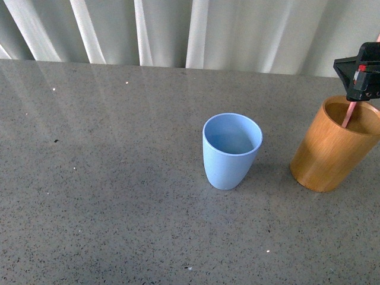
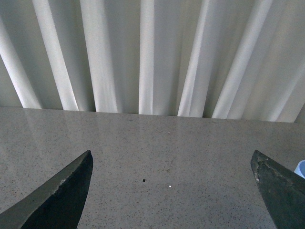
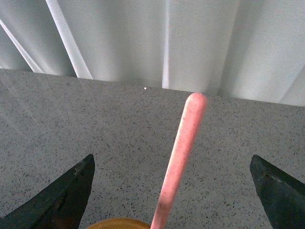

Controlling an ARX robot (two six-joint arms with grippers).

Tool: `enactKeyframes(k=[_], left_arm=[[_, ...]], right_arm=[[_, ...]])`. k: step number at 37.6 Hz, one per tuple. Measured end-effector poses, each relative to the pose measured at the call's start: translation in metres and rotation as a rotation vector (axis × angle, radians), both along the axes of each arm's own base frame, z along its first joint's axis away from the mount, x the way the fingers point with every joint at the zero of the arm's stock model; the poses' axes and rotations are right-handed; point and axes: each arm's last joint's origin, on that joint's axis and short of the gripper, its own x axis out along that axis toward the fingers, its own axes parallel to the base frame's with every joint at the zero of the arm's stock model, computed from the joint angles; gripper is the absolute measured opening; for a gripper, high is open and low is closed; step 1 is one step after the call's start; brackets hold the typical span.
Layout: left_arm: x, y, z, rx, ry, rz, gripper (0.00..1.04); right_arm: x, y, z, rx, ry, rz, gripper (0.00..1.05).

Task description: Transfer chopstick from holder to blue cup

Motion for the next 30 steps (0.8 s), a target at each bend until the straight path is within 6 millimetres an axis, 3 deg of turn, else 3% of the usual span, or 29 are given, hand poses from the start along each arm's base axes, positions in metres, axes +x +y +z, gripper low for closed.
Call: enactKeyframes(k=[10,24,30], left_arm=[[0.0,0.0,0.0,0.0,0.0,0.0,0.98],[0.0,0.0,0.0,0.0,0.0,0.0,0.98],[0.0,0.0,0.0,0.0,0.0,0.0,0.98]], right_arm=[[0.012,0.003,-0.004,-0.001,-0.011,-0.007,0.95],[0.016,0.014,-0.002,0.022,-0.024,0.007,0.24],[0.01,0.015,0.002,0.021,-0.037,0.012,0.02]])
